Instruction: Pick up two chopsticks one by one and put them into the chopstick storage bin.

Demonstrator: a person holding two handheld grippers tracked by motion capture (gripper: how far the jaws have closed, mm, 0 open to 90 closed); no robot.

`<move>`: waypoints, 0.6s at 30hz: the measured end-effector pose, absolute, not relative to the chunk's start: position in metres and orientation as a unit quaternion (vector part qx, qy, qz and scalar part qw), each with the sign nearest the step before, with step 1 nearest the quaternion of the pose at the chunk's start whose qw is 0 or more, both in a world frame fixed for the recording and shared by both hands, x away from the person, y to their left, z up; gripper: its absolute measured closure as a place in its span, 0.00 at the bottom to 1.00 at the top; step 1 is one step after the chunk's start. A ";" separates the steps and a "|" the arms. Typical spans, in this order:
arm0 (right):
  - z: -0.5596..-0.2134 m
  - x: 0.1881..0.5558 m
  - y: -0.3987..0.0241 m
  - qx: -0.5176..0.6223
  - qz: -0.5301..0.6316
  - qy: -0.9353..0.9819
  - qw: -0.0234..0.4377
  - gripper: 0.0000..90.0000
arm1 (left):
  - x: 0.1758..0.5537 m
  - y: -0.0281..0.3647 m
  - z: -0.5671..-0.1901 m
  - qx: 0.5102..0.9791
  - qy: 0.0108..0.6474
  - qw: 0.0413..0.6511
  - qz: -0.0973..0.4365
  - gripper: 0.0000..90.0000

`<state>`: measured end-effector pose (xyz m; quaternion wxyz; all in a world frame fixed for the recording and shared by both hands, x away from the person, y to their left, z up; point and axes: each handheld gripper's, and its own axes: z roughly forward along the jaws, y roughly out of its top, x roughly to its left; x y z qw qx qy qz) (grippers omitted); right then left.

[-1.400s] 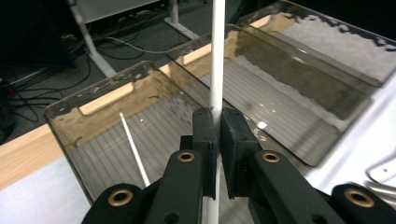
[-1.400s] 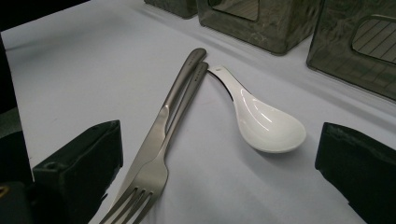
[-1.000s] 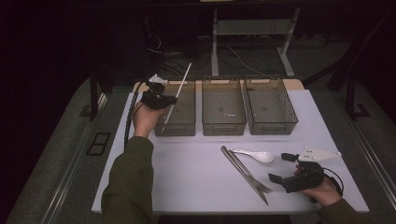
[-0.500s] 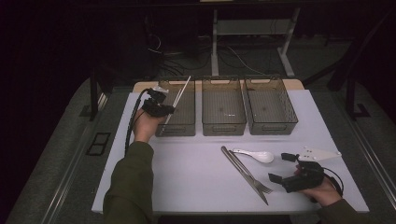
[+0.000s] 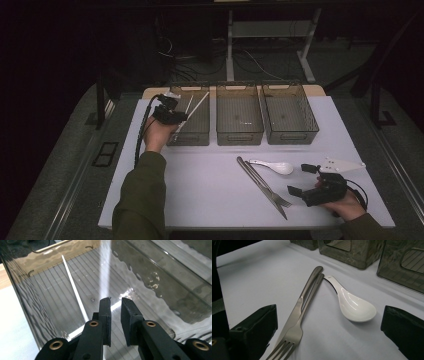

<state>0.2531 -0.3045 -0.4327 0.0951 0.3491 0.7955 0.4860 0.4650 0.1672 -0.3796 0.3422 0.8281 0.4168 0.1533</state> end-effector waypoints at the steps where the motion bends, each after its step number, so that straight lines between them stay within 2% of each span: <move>1: -0.433 0.253 -0.304 0.349 0.486 0.796 0.095 0.01 | 0.465 0.167 -0.380 0.828 0.417 0.342 0.153 0.85; 6: -0.433 0.253 -0.304 0.349 0.486 0.796 0.095 0.01 | 0.462 0.167 -0.374 0.825 0.410 0.356 0.156 0.81; 18: -0.433 0.253 -0.304 0.350 0.485 0.796 0.096 0.01 | 0.434 0.160 -0.354 0.822 0.368 0.413 0.133 0.62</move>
